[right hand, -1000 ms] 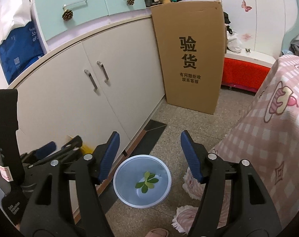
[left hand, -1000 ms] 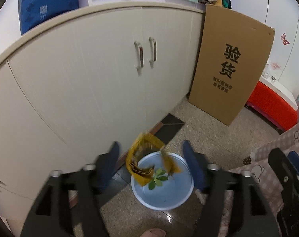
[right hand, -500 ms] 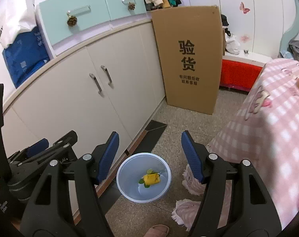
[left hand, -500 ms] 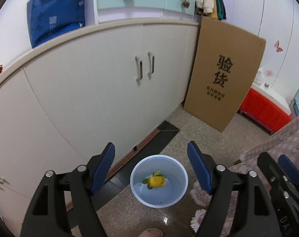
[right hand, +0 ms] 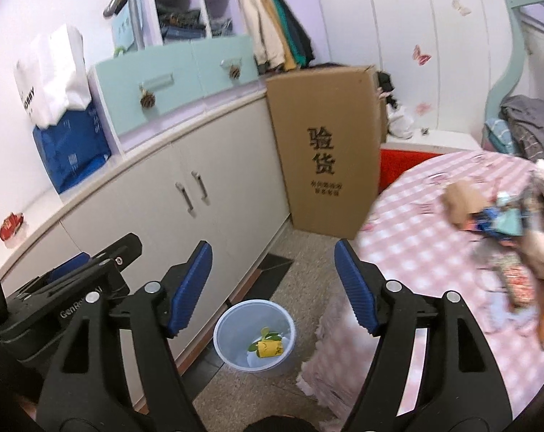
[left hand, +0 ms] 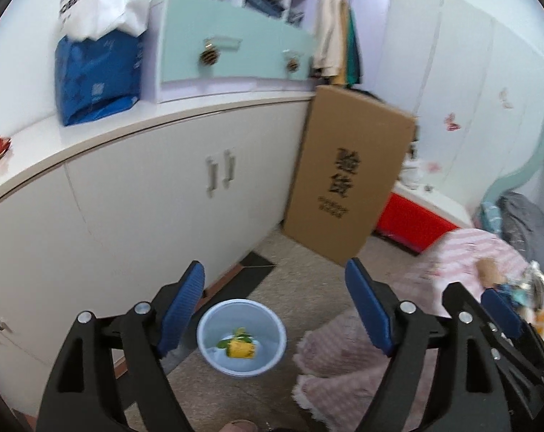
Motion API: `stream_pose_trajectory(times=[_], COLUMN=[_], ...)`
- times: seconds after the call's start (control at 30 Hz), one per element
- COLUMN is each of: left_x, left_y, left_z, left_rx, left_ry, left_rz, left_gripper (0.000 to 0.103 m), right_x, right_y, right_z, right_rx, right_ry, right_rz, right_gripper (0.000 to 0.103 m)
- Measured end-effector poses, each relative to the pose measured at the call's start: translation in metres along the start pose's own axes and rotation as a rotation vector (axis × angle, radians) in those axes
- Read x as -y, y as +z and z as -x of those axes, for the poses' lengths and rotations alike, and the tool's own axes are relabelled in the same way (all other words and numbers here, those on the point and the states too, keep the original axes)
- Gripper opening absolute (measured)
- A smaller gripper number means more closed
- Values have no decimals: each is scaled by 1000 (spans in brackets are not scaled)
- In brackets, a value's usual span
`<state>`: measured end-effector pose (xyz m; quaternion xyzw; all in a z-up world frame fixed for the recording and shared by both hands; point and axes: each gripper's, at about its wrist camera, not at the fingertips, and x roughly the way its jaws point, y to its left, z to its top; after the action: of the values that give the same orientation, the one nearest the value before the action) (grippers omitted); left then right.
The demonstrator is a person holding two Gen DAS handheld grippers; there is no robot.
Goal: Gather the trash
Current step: 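Return to the table and grasp the white plastic bag with the left tool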
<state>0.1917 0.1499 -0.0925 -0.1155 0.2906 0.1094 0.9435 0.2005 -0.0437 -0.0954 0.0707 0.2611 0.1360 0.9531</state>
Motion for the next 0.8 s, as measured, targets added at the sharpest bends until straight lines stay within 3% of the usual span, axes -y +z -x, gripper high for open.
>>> stream_pose_trajectory(times=[0.27,0.8], left_x=[86,270], left_y=[-26,-101], left_z=[39,45], left_rx=[-26,-178], left_ry=[-143,-363], left_rz=[-111,-343], left_gripper=[81,81], right_x=[79,246], right_y=[-11,-51], right_z=[73,156], right_rx=[50,91], right_ry=[-119,-325], right_rz=[-98,-327], right_gripper=[71,72])
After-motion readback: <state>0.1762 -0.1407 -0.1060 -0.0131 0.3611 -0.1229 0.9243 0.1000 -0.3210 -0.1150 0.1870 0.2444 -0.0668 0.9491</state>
